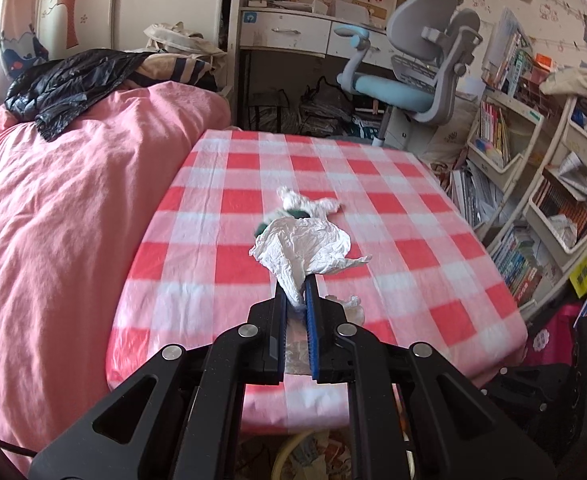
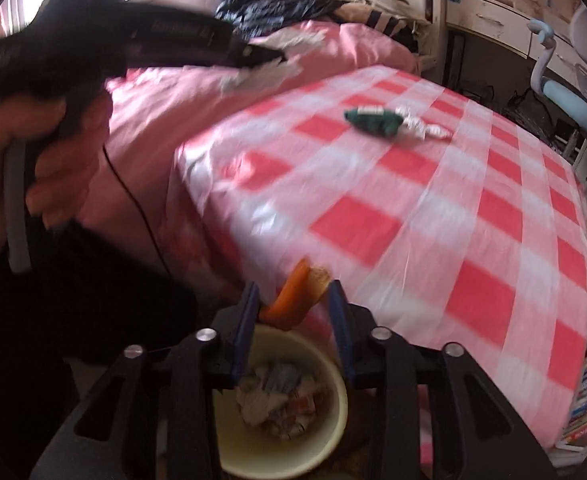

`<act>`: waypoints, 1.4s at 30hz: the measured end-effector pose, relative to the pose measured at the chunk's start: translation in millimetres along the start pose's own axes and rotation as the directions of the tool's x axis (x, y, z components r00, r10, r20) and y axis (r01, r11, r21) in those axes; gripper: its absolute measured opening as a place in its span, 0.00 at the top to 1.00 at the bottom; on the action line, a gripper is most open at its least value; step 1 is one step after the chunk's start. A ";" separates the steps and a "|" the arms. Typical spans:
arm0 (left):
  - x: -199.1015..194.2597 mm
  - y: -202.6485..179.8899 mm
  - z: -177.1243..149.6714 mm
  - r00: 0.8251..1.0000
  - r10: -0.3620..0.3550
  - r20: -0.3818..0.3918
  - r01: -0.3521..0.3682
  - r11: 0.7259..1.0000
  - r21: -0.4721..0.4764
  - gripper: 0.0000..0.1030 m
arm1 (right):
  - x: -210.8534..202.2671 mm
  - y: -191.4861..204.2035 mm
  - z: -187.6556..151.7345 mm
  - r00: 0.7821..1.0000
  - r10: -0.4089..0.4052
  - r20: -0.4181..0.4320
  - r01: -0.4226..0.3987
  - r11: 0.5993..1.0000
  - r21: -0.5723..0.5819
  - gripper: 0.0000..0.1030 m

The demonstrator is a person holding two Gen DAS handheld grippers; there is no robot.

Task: Collect trash
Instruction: 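Open the right tool over the yellow wastebasket while the left tool releases the tissue there, then move both open tools back over the table toward the green item and tissue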

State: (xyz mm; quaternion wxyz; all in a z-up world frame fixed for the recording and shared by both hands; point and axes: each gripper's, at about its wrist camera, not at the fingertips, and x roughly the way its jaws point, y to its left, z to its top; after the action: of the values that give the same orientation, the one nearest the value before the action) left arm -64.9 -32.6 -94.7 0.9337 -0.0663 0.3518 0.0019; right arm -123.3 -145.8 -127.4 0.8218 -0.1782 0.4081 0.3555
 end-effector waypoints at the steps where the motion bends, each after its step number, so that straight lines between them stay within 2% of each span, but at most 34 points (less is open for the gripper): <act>1: -1.1 -1.9 -5.4 1.000 0.002 -0.010 -0.002 1.000 0.003 0.92 | -3.8 1.0 -3.0 1.000 -0.009 0.003 0.009 1.000 0.000 0.62; 5: -5.0 -5.4 -25.3 0.998 0.008 -0.060 -0.008 1.000 0.005 0.91 | -37.0 -9.2 -4.0 0.992 -0.041 0.117 0.032 0.996 0.081 0.52; 9: -3.1 -18.5 -45.4 0.986 -0.051 -0.157 0.060 0.997 0.054 0.89 | -70.4 -29.4 6.9 0.966 -0.072 0.249 0.031 0.986 0.166 0.40; 10: -1.5 -24.0 -51.9 0.978 -0.072 -0.193 0.088 0.993 0.073 0.84 | -77.6 -34.0 11.7 0.956 -0.095 0.276 0.049 0.984 0.169 0.38; 12: -1.8 -36.4 -61.0 0.973 -0.069 -0.218 0.094 0.990 0.108 0.72 | -94.4 -46.3 23.9 0.931 -0.147 0.334 0.091 0.980 0.178 0.31; 13: -3.9 -40.8 -63.7 0.975 -0.059 -0.215 0.088 0.988 0.128 0.60 | -104.2 -56.3 31.2 0.914 -0.172 0.367 0.105 0.975 0.195 0.29; 14: -6.1 -45.1 -64.6 0.978 -0.048 -0.204 0.078 0.987 0.143 0.49 | -109.8 -64.6 36.0 0.900 -0.194 0.390 0.116 0.969 0.217 0.25; 17: -17.3 -49.5 -63.0 0.992 -0.002 -0.127 0.022 0.987 0.162 0.30 | -120.7 -97.1 45.9 0.858 -0.265 0.440 0.127 0.940 0.318 0.22; 19: -21.9 -47.2 -60.8 0.996 0.036 -0.081 -0.023 0.987 0.160 0.26 | -117.3 -115.0 41.4 0.841 -0.295 0.453 0.113 0.915 0.387 0.22; 20: -22.8 -45.2 -59.1 0.996 0.062 -0.063 -0.051 0.986 0.162 0.25 | -109.8 -125.0 32.3 0.839 -0.310 0.448 0.095 0.892 0.441 0.22; 21: -22.9 -43.7 -56.1 0.995 0.086 -0.048 -0.077 0.984 0.162 0.24 | -96.9 -136.5 26.0 0.862 -0.318 0.394 0.090 0.862 0.498 0.22; 22: -22.7 -40.8 -54.2 0.993 0.113 -0.032 -0.107 0.982 0.158 0.23 | -87.5 -147.0 26.8 0.899 -0.309 0.311 0.094 0.828 0.552 0.22; 23: -22.3 -37.5 -51.1 0.991 0.132 -0.021 -0.127 0.981 0.145 0.22 | -88.0 -158.0 21.7 0.902 -0.294 0.317 0.046 0.794 0.606 0.23; 24: -21.6 -33.9 -47.7 0.990 0.137 -0.015 -0.134 0.983 0.126 0.22 | -93.7 -163.3 16.1 0.883 -0.299 0.361 0.004 0.775 0.633 0.22; 26: -23.6 -25.4 -43.2 0.992 0.128 -0.005 -0.128 0.989 0.070 0.19 | -99.5 -168.6 10.0 0.869 -0.327 0.372 -0.002 0.749 0.663 0.22; 32: -27.3 -12.2 -38.1 0.991 0.133 0.021 -0.133 0.991 -0.011 0.16 | -98.0 -185.2 -4.9 0.881 -0.324 0.345 -0.053 0.658 0.751 0.22; 35: -26.9 -8.8 -37.9 0.991 0.133 0.016 -0.133 0.991 -0.025 0.16 | -96.2 -183.9 -0.2 0.885 -0.330 0.330 -0.030 0.665 0.746 0.22; 42: -26.3 -6.8 -38.1 0.992 0.129 0.016 -0.128 0.991 -0.039 0.15 | -90.6 -163.2 15.1 0.892 -0.347 0.289 0.082 0.754 0.652 0.20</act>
State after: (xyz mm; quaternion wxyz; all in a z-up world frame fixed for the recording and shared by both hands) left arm -109.3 -43.0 -105.0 0.9334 -0.0610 0.3467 0.0693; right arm -33.5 -288.3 -45.6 0.9341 0.1321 0.3052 0.1296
